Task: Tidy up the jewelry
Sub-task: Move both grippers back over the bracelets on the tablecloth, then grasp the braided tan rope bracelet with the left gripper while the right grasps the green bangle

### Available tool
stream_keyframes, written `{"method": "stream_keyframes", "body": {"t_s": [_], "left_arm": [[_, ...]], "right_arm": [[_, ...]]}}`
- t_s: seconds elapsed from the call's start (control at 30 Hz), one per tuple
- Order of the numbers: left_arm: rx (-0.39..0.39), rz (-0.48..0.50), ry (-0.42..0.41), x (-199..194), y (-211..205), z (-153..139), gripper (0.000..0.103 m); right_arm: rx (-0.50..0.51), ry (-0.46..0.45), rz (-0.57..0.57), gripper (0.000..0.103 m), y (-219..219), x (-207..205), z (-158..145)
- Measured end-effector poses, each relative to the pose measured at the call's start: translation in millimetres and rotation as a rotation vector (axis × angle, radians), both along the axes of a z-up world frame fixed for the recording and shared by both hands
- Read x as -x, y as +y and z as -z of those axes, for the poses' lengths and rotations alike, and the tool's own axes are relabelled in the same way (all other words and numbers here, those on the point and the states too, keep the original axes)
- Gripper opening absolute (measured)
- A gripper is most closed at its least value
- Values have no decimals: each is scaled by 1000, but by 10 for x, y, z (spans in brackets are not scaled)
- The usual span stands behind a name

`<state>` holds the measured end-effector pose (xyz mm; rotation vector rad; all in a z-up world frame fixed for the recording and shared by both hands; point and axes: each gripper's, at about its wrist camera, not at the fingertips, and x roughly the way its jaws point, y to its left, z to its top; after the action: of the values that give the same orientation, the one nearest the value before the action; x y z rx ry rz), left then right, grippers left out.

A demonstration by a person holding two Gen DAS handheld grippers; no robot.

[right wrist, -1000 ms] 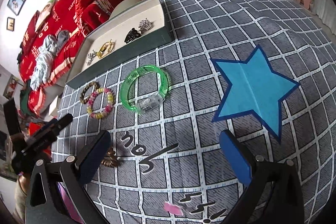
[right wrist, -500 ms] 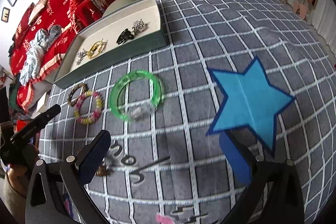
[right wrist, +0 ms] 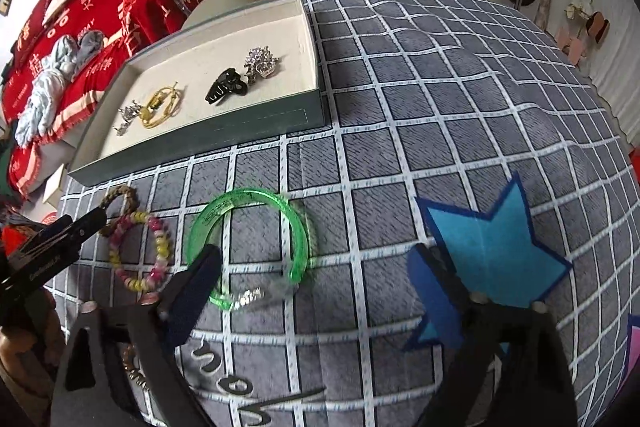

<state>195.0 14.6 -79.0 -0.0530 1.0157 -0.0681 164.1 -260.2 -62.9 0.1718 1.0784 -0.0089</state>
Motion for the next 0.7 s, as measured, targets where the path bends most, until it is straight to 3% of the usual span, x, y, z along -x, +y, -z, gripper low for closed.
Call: {"method": "stream_keyframes", "body": {"t_s": [0.17, 0.27, 0.47, 0.53, 0.6, 0.63, 0.67, 0.7], "left_arm": [[-11, 27, -4, -27, -48, -8, 96], [-12, 47, -15, -6, -87, -24, 89], [-15, 117, -22, 27, -214, -76, 64], [-21, 149, -29, 47, -262, -95, 42], [-34, 181, -34, 67, -323, -109, 22], [-39, 190, -36, 75, -340, -111, 23], [-35, 198, -39, 85, -348, -113, 23], [-26, 201, -40, 96, -341, -113, 22]], "right_arm": [[86, -4, -48, 78, 130, -72, 41], [133, -9, -80, 74, 221, -75, 46], [146, -11, -113, 59, 315, -52, 24], [148, -11, -118, 50, 336, -35, 14], [148, -11, -123, 31, 351, -26, 3], [152, -11, -124, 25, 358, -22, -1], [151, -12, -125, 11, 364, -24, -1], [147, -13, -124, 8, 363, -20, -2]]}}
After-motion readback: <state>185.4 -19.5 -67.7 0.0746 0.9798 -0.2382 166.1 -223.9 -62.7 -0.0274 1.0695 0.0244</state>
